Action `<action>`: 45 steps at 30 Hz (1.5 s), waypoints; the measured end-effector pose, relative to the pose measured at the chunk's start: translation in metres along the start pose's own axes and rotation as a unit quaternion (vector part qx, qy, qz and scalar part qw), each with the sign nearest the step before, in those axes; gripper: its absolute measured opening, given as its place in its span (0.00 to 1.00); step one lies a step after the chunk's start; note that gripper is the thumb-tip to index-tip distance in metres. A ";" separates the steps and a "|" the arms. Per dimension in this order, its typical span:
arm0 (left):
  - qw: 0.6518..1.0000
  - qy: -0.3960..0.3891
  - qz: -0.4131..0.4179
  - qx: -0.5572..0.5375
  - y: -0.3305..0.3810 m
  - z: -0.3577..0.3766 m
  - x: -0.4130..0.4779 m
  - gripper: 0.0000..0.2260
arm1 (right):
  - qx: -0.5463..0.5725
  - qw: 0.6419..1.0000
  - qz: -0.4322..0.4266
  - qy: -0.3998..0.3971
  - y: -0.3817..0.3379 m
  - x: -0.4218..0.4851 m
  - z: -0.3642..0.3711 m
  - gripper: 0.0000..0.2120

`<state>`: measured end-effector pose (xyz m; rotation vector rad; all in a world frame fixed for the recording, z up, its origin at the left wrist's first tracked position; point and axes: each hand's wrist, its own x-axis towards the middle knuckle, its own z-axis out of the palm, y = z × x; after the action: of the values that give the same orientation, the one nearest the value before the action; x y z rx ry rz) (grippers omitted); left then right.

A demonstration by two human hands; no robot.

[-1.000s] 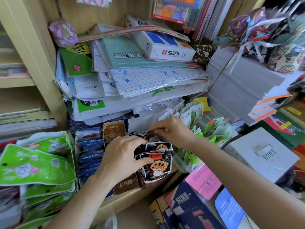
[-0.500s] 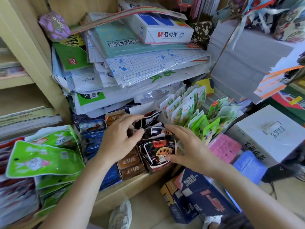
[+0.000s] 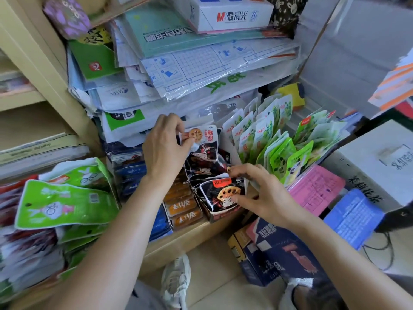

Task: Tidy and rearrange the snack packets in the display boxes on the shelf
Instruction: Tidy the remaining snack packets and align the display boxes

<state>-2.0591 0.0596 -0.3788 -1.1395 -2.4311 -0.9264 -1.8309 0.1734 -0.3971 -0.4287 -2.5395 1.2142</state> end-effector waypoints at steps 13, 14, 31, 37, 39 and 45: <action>0.913 -0.368 0.026 -0.173 -0.029 -0.055 -0.026 0.18 | -0.025 0.998 -0.029 -0.048 -0.020 0.033 -0.023 0.31; 0.925 -0.351 0.023 -0.144 -0.027 -0.050 -0.025 0.17 | -0.034 0.997 -0.030 -0.057 -0.022 0.039 -0.024 0.31; 0.969 -0.021 -0.134 -0.207 0.005 -0.006 -0.017 0.05 | -0.282 0.951 -0.106 -0.075 -0.034 0.109 -0.031 0.39; 0.983 0.020 -0.064 -0.168 0.002 -0.021 -0.021 0.14 | -0.234 0.957 -0.141 0.094 -0.020 0.073 -0.034 0.31; 0.982 0.003 -0.054 -0.180 0.002 -0.028 -0.027 0.12 | -0.208 0.957 -0.141 0.143 -0.021 0.052 -0.034 0.23; 0.962 -0.209 0.015 -0.173 -0.002 -0.048 -0.054 0.03 | -0.057 0.998 0.037 0.000 -0.008 -0.003 -0.015 0.29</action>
<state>-2.0262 -0.0041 -0.3717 -1.6338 -2.6276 -1.2447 -1.8232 0.1781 -0.3818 -0.5544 -2.6223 1.0987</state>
